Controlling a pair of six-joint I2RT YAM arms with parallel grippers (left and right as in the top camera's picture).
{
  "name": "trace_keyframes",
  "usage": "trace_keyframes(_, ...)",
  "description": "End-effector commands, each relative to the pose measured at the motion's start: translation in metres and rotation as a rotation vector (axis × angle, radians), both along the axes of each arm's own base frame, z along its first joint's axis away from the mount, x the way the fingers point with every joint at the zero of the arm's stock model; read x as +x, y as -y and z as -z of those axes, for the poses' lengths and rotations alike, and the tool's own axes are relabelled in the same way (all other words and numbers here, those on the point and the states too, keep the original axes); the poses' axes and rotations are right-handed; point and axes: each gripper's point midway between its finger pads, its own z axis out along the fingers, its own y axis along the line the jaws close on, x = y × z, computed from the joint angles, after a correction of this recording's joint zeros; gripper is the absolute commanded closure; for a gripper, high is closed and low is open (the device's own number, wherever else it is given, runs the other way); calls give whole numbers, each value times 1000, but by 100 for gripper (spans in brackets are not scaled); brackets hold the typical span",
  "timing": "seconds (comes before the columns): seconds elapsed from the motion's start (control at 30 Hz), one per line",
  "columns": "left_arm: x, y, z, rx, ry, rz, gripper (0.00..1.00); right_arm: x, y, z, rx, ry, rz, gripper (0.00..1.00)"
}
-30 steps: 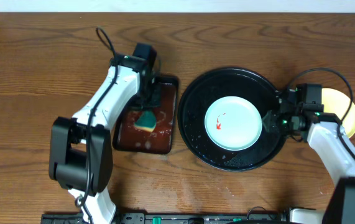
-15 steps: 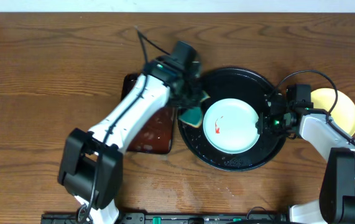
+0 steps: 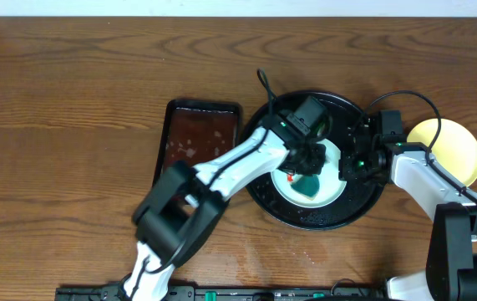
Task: Clean dirty plates on tray and stack at the side
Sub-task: 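Grasp sponge with left gripper and lift it from dark tray, then scrub stained green plate with sponge while right gripper holds rim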
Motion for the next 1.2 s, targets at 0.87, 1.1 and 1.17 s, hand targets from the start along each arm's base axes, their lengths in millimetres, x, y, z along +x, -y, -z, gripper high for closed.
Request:
trace_keyframes(0.87, -2, -5, 40, 57, 10, 112, 92, -14, -5, 10, -11, -61, 4, 99)
trace_keyframes(1.1, -30, 42, 20, -149, -40, 221, 92, -14, -5, 10, -11, -61, 4, 99)
trace_keyframes(1.17, -34, 44, 21, -144, -42, 229, 92, -14, -5, 10, -10, -61, 4, 99)
